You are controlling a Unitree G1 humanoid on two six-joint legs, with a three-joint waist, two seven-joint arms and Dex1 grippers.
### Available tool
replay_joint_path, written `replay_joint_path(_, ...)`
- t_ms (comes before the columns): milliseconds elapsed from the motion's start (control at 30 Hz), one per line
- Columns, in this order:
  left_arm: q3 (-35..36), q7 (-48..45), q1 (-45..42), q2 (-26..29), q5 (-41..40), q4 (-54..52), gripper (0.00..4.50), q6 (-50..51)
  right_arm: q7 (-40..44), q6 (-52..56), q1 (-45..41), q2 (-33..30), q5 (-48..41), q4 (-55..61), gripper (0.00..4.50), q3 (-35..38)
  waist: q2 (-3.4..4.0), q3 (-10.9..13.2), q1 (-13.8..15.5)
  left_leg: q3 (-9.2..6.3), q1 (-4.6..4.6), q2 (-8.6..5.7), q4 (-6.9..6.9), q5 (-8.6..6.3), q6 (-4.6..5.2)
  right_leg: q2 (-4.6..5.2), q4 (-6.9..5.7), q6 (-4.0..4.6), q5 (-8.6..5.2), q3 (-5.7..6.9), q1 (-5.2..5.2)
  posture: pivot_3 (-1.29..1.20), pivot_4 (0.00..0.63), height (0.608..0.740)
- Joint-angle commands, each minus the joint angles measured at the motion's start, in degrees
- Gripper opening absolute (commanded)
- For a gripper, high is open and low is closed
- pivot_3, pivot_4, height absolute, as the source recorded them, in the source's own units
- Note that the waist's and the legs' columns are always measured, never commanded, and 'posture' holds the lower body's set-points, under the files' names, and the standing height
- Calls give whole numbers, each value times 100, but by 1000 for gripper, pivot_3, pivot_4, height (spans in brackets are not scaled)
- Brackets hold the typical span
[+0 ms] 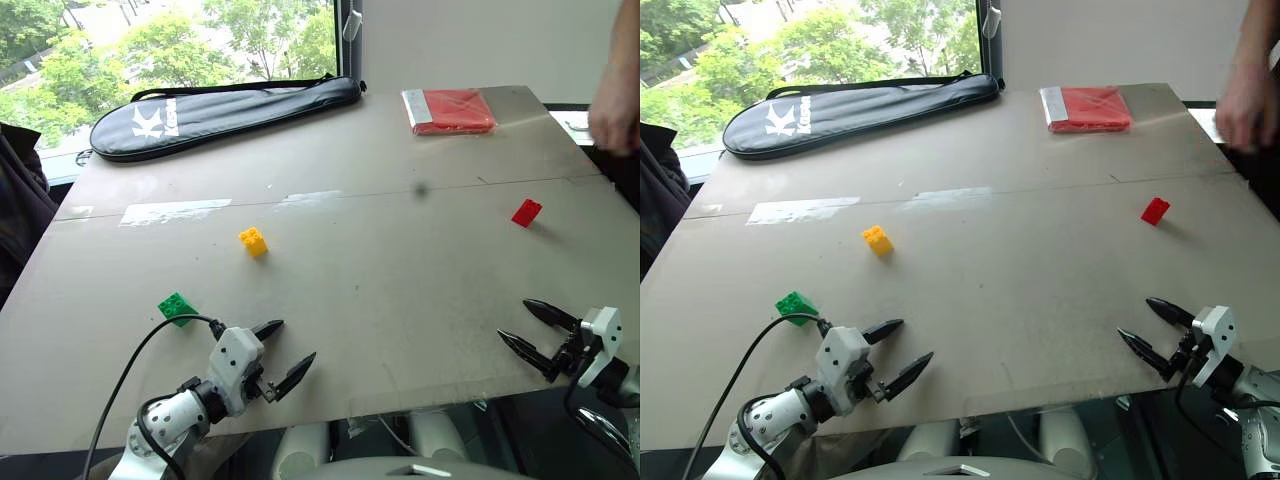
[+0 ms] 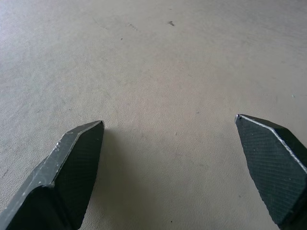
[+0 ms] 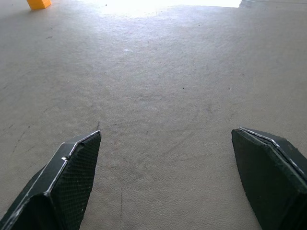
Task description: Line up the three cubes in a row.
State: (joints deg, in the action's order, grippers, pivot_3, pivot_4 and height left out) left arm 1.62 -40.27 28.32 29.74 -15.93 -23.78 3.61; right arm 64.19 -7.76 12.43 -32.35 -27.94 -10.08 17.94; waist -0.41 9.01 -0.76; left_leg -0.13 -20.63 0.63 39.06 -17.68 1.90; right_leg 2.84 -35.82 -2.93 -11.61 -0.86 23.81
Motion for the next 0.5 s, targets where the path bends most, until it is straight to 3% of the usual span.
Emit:
replay_joint_path(33, -153, 21, 86, -30, 34, 110, 4467, 184, 14, 67, -11, 19, 23, 23, 4500, -100, 0, 0, 0, 0, 0, 0, 0, 0, 0, 0, 0, 0, 0, 0, 0, 0, 150, 740)
replay_joint_path(500, -138, 78, -58, -63, -16, -127, 4467, 426, -80, 153, 43, 48, 0, 243, 4500, -97, 1, 24, 6, -2, -5, 0, 0, 0, 0, 4, 0, 0, 0, 4, 4, 0, 150, 740)
